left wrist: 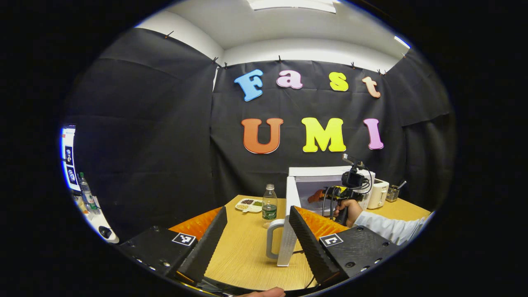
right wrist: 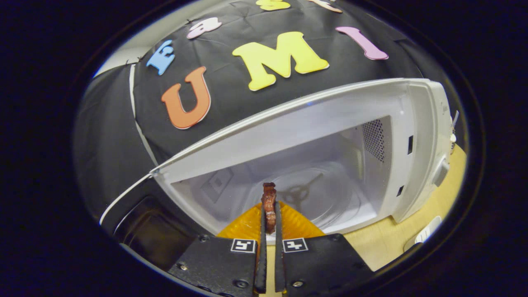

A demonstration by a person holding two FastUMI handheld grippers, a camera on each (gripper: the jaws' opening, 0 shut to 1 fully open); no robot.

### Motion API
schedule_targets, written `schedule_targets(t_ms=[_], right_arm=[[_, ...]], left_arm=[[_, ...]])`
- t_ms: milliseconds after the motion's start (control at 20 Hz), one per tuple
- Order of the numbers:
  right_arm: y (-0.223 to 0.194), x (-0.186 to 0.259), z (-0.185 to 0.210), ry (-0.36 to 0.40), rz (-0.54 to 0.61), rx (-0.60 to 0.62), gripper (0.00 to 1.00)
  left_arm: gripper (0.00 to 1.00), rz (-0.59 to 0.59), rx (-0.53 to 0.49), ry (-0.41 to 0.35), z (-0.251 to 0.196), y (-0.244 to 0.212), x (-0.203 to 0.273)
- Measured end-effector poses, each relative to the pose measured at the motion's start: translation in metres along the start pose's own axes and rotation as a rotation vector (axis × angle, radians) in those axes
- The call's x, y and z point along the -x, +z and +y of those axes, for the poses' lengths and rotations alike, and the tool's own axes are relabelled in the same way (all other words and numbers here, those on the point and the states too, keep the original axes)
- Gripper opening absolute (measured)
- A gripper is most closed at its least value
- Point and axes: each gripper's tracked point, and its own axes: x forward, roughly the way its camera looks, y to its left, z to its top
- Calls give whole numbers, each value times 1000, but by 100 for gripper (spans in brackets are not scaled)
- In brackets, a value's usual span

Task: Open the microwave oven with the left hand, put the food in, and close the microwave oven.

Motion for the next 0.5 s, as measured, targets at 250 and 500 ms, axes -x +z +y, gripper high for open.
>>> schedule_targets(t_ms=[250,500], right_arm=[[3,-29,-10,-20,-17,12,13],[22,-22,-44,-198,-125,205,39]], left_arm=[[93,-7,11,12,2,0,-13],[93,19,27,-10,-4,-12,-27]])
